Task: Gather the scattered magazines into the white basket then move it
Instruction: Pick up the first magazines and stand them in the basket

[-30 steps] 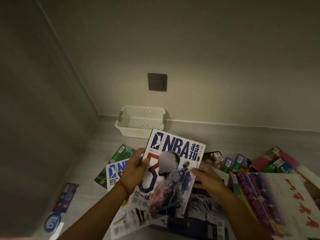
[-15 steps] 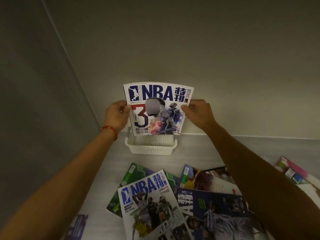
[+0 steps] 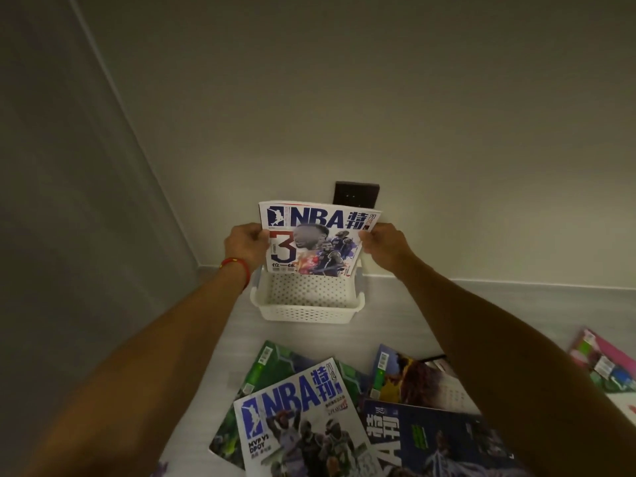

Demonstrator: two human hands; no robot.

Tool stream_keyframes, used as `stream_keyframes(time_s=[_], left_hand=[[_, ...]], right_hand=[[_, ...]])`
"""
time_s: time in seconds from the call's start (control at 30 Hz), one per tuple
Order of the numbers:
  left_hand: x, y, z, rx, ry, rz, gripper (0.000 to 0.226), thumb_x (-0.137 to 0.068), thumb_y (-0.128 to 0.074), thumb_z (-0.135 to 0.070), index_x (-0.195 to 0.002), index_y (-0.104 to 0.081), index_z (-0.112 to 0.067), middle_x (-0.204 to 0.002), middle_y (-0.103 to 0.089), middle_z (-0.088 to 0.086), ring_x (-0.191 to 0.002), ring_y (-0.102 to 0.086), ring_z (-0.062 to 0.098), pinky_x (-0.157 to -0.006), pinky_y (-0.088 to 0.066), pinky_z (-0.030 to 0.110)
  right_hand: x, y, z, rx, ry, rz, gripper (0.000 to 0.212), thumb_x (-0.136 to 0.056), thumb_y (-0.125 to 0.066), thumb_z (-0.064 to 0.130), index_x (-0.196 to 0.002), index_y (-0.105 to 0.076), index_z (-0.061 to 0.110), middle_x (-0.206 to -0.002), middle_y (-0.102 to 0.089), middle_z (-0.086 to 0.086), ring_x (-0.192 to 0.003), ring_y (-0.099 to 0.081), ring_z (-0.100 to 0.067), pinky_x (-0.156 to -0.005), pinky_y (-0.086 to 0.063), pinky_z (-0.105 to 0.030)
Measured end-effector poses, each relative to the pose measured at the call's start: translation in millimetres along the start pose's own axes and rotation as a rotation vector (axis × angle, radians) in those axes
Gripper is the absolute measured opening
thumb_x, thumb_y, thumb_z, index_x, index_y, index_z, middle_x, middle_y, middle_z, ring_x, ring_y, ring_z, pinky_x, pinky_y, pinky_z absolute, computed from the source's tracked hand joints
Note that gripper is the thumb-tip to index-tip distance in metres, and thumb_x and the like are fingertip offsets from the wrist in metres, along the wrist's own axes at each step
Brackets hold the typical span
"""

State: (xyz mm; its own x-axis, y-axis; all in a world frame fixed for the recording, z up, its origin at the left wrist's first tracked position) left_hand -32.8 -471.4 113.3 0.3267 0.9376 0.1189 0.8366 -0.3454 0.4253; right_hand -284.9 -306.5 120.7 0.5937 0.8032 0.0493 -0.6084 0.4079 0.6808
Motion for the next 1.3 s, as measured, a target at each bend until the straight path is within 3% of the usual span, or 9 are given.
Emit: stream_keyframes(time_s=[0.23, 0.4, 0.57, 0.7, 0.83, 1.0, 1.07, 1.13, 1.3], left_hand=[[-11.6, -14.8, 31.8, 0.187, 0.211, -0.023, 0.012, -0.089, -0.064, -0.013, -0.081, -0.073, -0.016, -0.107, -0.075, 0.015, -0.102, -0.070, 0.032, -0.099, -0.055, 0.047], [-24.0, -15.2, 29.2, 0.210, 0.228, -0.030, 0.025, -0.087, -0.069, -0.017, -0.111, -0.070, -0.012, -0.112, -0.073, 0.015, -0.098, -0.071, 0.030, -0.095, -0.057, 0.043], [-18.9, -25.5, 24.4, 0.303, 0.197, 0.048, 0.052, -0.081, -0.055, 0.009, -0.128, -0.052, -0.015, -0.128, -0.062, 0.016, -0.108, -0.062, 0.029, -0.088, -0.055, 0.038], [4.7, -16.7, 36.6, 0.208, 0.170, 0.054, 0.056, -0.086, -0.059, 0.004, -0.137, -0.048, -0.014, -0.143, -0.051, 0.014, -0.128, -0.052, 0.032, -0.106, -0.048, 0.047], [58.2, 0.6, 53.6, 0.126, 0.095, 0.011, 0.017, -0.091, -0.059, -0.007, -0.105, -0.065, -0.013, -0.118, -0.065, 0.012, -0.112, -0.062, 0.035, -0.098, -0.053, 0.052], [179.8, 6.4, 121.3, 0.023, 0.158, 0.005, 0.021, -0.094, -0.054, -0.011, -0.083, -0.064, -0.027, -0.100, -0.069, 0.000, -0.094, -0.067, 0.024, -0.079, -0.059, 0.037], [229.1, 4.7, 151.0, -0.081, 0.228, -0.005, 0.016, -0.095, -0.056, -0.016, -0.086, -0.064, -0.027, -0.101, -0.070, 0.004, -0.085, -0.070, 0.021, -0.068, -0.059, 0.030], [268.3, 0.8, 174.8, -0.167, 0.234, -0.014, 0.010, -0.092, -0.061, -0.013, -0.094, -0.066, -0.021, -0.105, -0.070, 0.007, -0.090, -0.070, 0.024, -0.074, -0.060, 0.033], [326.0, -15.2, 214.4, -0.194, 0.432, 0.044, 0.032, -0.089, -0.064, -0.013, -0.120, -0.060, -0.015, -0.125, -0.051, 0.015, -0.112, -0.059, 0.036, -0.095, -0.056, 0.045]], right_hand=[[-9.4, -20.2, -14.9, 0.011, -0.077, -0.104, 0.029, -0.103, -0.047, 0.025, -0.109, -0.067, 0.005, -0.118, -0.071, -0.012, -0.078, -0.060, -0.011, -0.056, -0.038, -0.012], [-17.9, -10.5, -9.6, -0.022, -0.093, -0.220, 0.026, -0.098, -0.051, 0.022, -0.082, -0.066, 0.007, -0.099, -0.075, -0.008, -0.069, -0.066, -0.013, -0.062, -0.055, -0.025], [-7.6, -11.0, -17.8, -0.141, -0.193, -0.233, 0.012, -0.093, -0.053, 0.007, -0.091, -0.065, 0.002, -0.095, -0.073, -0.008, -0.084, -0.071, -0.026, -0.077, -0.061, -0.037], [24.9, -17.4, -18.7, 0.021, -0.130, -0.099, 0.027, -0.092, -0.050, 0.006, -0.111, -0.069, 0.007, -0.115, -0.069, -0.008, -0.095, -0.068, -0.024, -0.088, -0.058, -0.040], [85.8, -40.2, -35.6, 0.108, -0.134, 0.195, 0.019, -0.095, -0.054, 0.008, -0.101, -0.072, 0.009, -0.111, -0.071, -0.011, -0.097, -0.068, -0.025, -0.091, -0.056, -0.040], [185.2, -88.5, -72.9, 0.259, -0.191, 0.512, 0.019, -0.090, -0.057, 0.010, -0.085, -0.073, 0.000, -0.092, -0.073, -0.015, -0.087, -0.069, -0.030, -0.076, -0.054, -0.035], [219.7, -101.7, -88.0, 0.322, -0.190, 0.530, 0.029, -0.094, -0.051, 0.013, -0.071, -0.066, 0.000, -0.073, -0.065, -0.014, -0.075, -0.064, -0.030, -0.059, -0.044, -0.027], [252.2, -114.7, -103.8, 0.343, -0.223, 0.531, 0.024, -0.095, -0.053, 0.017, -0.075, -0.060, 0.006, -0.067, -0.053, -0.004, -0.072, -0.056, -0.023, -0.056, -0.036, -0.022], [299.1, -137.6, -119.1, 0.342, -0.315, 0.469, 0.032, -0.094, -0.057, 0.030, -0.115, -0.057, 0.005, -0.111, -0.065, -0.012, -0.105, -0.065, -0.029, -0.070, -0.048, -0.024]])
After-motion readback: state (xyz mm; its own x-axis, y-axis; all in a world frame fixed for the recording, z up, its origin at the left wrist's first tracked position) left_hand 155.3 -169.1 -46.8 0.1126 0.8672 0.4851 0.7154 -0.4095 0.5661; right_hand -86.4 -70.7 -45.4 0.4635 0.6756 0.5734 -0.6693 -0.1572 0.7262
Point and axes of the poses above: each hand's wrist, its own x-axis away from the middle knuckle, its own y-axis out of the back of the hand, z = x × y, the point moved 7 cm from there along -x, towards the middle knuckle
